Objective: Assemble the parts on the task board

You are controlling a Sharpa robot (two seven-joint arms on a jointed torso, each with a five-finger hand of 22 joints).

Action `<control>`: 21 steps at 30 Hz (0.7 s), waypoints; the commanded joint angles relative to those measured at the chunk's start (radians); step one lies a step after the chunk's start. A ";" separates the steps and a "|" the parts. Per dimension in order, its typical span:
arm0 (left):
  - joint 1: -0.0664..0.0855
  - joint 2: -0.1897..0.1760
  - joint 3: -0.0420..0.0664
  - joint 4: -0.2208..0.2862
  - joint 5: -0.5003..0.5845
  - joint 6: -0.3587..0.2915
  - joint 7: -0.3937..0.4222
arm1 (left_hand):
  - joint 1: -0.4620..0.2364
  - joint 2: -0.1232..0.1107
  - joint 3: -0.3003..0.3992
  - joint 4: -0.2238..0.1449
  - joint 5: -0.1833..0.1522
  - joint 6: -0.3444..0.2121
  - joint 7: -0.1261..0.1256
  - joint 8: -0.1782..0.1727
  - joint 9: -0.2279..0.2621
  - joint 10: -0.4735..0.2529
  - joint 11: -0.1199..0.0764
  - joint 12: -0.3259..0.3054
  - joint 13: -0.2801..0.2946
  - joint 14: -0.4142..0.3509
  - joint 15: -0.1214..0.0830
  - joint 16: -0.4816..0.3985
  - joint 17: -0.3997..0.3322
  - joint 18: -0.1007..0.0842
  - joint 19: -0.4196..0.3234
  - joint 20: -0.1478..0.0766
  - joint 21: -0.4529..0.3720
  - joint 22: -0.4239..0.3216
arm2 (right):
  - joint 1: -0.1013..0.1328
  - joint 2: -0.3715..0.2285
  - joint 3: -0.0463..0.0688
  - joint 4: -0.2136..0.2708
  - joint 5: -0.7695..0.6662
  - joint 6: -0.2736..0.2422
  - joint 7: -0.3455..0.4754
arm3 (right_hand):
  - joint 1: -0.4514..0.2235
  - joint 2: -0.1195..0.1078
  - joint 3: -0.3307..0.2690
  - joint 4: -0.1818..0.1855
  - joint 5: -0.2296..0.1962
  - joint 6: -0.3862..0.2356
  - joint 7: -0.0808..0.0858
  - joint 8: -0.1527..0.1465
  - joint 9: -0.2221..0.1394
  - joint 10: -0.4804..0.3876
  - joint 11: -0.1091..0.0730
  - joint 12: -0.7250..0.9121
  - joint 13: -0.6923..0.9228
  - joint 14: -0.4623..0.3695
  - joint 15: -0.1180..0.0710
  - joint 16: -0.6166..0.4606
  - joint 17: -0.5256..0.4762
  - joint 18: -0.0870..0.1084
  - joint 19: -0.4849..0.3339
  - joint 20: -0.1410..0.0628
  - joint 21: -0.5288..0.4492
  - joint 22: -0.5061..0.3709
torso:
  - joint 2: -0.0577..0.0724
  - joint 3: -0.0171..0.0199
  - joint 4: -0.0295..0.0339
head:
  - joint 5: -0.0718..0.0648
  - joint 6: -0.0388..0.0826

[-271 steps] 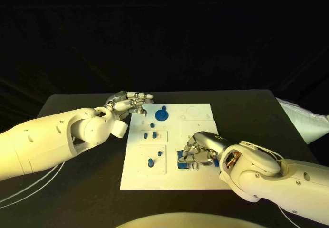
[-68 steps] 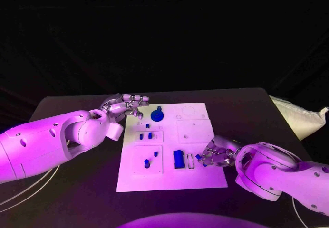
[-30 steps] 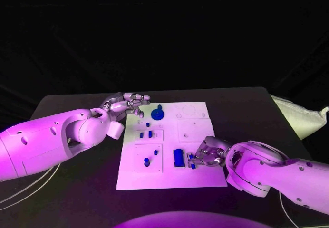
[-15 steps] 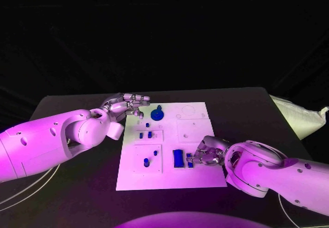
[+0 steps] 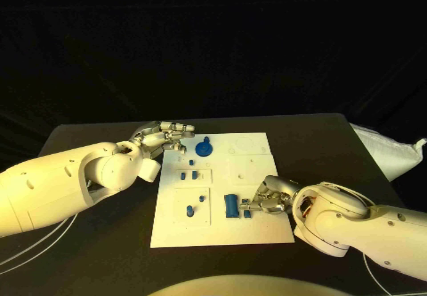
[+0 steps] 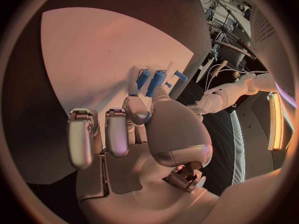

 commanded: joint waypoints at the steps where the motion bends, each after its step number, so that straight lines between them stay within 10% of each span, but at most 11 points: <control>1: 0.000 0.001 0.001 0.002 0.004 0.020 0.003 | 0.000 0.007 -0.005 -0.004 0.004 -0.007 0.000 0.006 -0.001 -0.007 0.000 0.006 -0.002 -0.006 -0.004 -0.006 -0.002 0.019 -0.007 0.000 -0.004 -0.001 | -0.001 -0.008 0.000 0.006 -0.039 0.018 0.017 | 0.051 -0.006 -0.003 -0.021 -0.025 -0.008 -0.002 0.006 0.004 0.004 0.004 -0.004 0.003 0.067 -0.007 0.002 0.064 -0.005 -0.001 -0.005 0.003 0.115 | 0.000 0.0004 -0.0004 | 0.000 0.002; 7: 0.000 0.001 0.000 0.000 0.004 0.021 0.002 | 0.000 0.007 -0.005 -0.004 0.004 -0.007 0.000 0.006 -0.001 -0.007 0.000 0.006 -0.002 -0.006 -0.004 -0.006 -0.002 0.019 -0.007 0.000 -0.004 -0.001 | -0.002 -0.022 0.000 0.016 -0.057 0.063 0.032 | 0.109 -0.019 -0.017 -0.051 -0.092 -0.013 0.000 0.009 0.013 0.003 0.005 -0.008 0.004 0.067 -0.006 0.000 0.062 -0.005 -0.002 -0.005 0.002 0.114 | 0.000 0.0005 -0.0014 | -0.001 0.001; 21: 0.000 0.003 0.000 -0.001 0.004 0.021 0.002 | 0.000 0.007 -0.005 -0.004 0.004 -0.007 0.000 0.006 -0.001 -0.007 0.000 0.006 -0.002 -0.006 -0.004 -0.006 -0.002 0.019 -0.007 0.000 -0.004 -0.001 | -0.003 -0.015 0.000 0.000 -0.074 0.096 0.026 | 0.151 -0.008 -0.019 -0.075 -0.098 -0.016 0.001 0.013 0.019 0.002 0.006 -0.010 0.005 0.067 -0.006 -0.001 0.062 -0.005 -0.002 -0.004 0.002 0.115 | 0.001 0.0002 0.0012 | -0.003 0.002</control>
